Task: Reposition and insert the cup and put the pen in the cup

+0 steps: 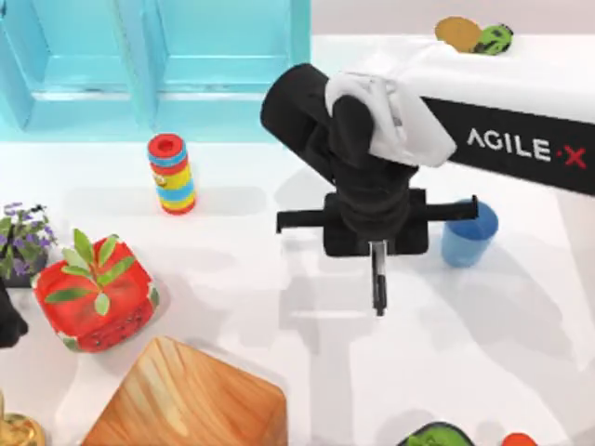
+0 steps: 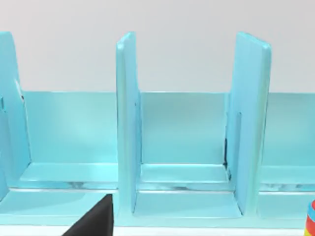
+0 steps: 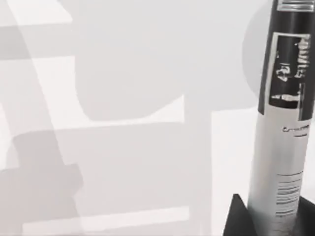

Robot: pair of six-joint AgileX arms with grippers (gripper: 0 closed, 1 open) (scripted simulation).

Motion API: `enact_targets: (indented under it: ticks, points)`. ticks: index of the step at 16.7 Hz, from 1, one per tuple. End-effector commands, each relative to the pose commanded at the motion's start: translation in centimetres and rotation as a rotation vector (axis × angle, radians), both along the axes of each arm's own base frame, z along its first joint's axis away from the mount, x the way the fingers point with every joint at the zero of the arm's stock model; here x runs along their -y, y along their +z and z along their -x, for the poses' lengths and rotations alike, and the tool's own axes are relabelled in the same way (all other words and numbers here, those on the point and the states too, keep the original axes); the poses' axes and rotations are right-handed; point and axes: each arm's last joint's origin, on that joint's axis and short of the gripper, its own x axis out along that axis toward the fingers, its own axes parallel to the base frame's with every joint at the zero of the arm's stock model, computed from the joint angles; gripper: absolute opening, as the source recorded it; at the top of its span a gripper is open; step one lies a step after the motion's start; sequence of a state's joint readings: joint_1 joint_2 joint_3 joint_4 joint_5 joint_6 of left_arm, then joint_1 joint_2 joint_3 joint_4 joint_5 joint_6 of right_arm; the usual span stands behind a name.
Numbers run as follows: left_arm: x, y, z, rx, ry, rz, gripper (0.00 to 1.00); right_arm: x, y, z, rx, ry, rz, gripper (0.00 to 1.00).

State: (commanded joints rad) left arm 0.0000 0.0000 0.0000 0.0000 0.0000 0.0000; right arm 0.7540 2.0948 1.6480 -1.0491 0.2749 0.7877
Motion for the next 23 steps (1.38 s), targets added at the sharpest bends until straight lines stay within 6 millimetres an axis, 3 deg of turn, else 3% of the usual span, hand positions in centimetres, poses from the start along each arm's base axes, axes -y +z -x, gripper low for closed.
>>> enact_targets:
  ticks: [4, 7, 14, 23]
  points:
    - [0.0, 0.0, 0.0, 0.0, 0.0, 0.0, 1.0, -0.1, -2.4, 0.4, 0.285, 0.141, 0.046, 0.0]
    - [0.0, 0.0, 0.0, 0.0, 0.0, 0.0, 1.0, 0.0, -2.8, 1.1, 0.557, 0.198, 0.067, 0.0]
    - [0.0, 0.0, 0.0, 0.0, 0.0, 0.0, 1.0, 2.3, -0.3, 5.0, 1.101, 0.101, 0.107, 0.0]
    - [0.0, 0.0, 0.0, 0.0, 0.0, 0.0, 1.0, 6.6, 1.9, 9.9, 1.352, -0.093, 0.117, 0.0]
